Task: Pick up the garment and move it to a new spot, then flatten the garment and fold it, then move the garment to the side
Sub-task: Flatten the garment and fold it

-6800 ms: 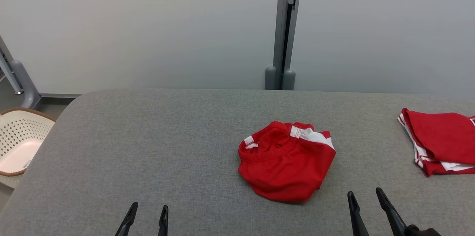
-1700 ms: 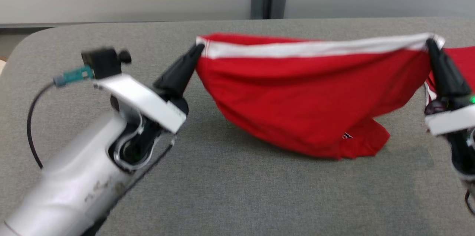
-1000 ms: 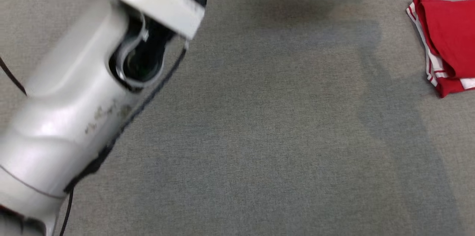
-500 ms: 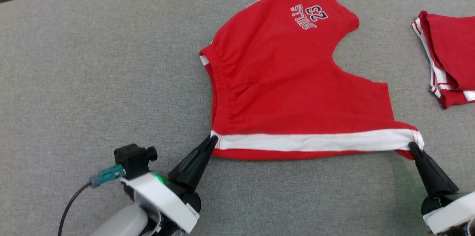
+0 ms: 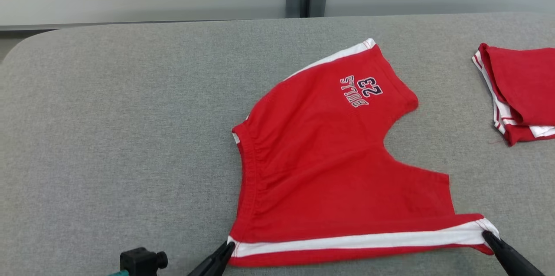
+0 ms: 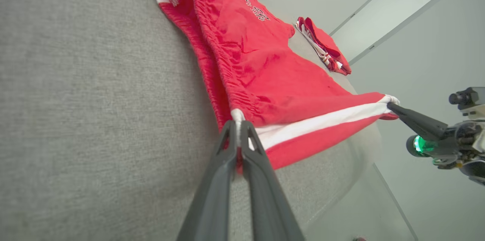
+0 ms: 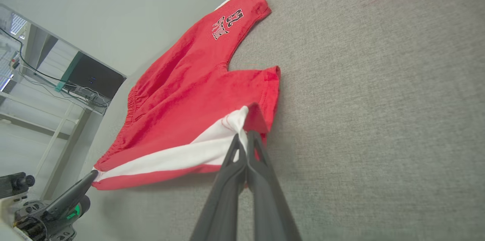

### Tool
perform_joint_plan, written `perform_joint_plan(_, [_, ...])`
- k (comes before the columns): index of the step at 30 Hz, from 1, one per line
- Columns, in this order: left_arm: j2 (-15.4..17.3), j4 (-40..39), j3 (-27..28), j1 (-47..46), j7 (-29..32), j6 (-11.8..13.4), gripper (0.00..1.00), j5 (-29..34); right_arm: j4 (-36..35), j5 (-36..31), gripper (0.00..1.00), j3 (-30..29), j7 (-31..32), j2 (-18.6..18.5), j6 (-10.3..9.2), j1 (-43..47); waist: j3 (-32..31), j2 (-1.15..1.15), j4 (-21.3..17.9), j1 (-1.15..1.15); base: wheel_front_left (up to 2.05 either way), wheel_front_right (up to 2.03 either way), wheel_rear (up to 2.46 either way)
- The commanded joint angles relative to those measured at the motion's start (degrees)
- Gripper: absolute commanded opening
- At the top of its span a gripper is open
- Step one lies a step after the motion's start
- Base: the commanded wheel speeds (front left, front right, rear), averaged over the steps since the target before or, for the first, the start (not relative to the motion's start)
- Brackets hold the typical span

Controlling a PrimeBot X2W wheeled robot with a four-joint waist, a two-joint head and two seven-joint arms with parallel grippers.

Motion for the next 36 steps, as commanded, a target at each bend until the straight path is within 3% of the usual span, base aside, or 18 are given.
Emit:
perform_joint_plan(1, [1.1, -0.7, -0.1, 1.0, 0.2, 0.0, 0.00, -0.5, -1.2, 0.4, 0.00, -1.0, 0.2, -1.0, -0.04, 1.6, -0.4, 0.00, 0.4, 0.00, 0.00, 0.00, 0.00])
perform_joint_plan(4, [1.8, -2.5, 0.7, 2.2, 0.3, 0.1, 0.00, -2.0, -3.6, 0.2, 0.00, -4.1, -0.7, -1.9, -0.04, 4.1, -0.7, 0.00, 0.8, 0.00, 0.00, 0.00, 0.00])
perform_joint_plan(11, [-1.5, -4.9, 2.6, -2.1, 2.5, 0.1, 0.00, -7.5, -3.2, -2.2, 0.00, -8.2, 2.7, -0.3, -0.04, 0.3, -0.7, 0.00, 2.1, 0.00, 0.00, 0.00, 0.00])
perform_joint_plan(18, [-6.6, -3.3, 4.8, -11.8, 10.4, 0.0, 0.00, -16.5, 1.1, -3.7, 0.00, -9.1, 10.7, 1.8, -0.03, -11.5, 2.4, 0.00, 4.1, 0.00, 0.00, 0.00, 0.00])
perform_joint_plan(23, [-8.6, -0.1, 6.0, -19.1, 13.9, 0.0, 0.00, -18.8, 5.1, -4.6, 0.00, -10.1, 15.3, 2.5, -0.03, -21.8, 5.5, 0.00, 5.2, 0.00, 0.00, 0.00, 0.00])
perform_joint_plan(36, [-13.2, 9.1, 10.5, -29.2, 12.7, 0.0, 0.00, -21.3, 15.1, -6.5, 0.00, -7.7, 21.7, 5.0, -0.04, -43.4, 13.6, 0.00, 7.7, 0.00, 0.00, 0.00, 0.00])
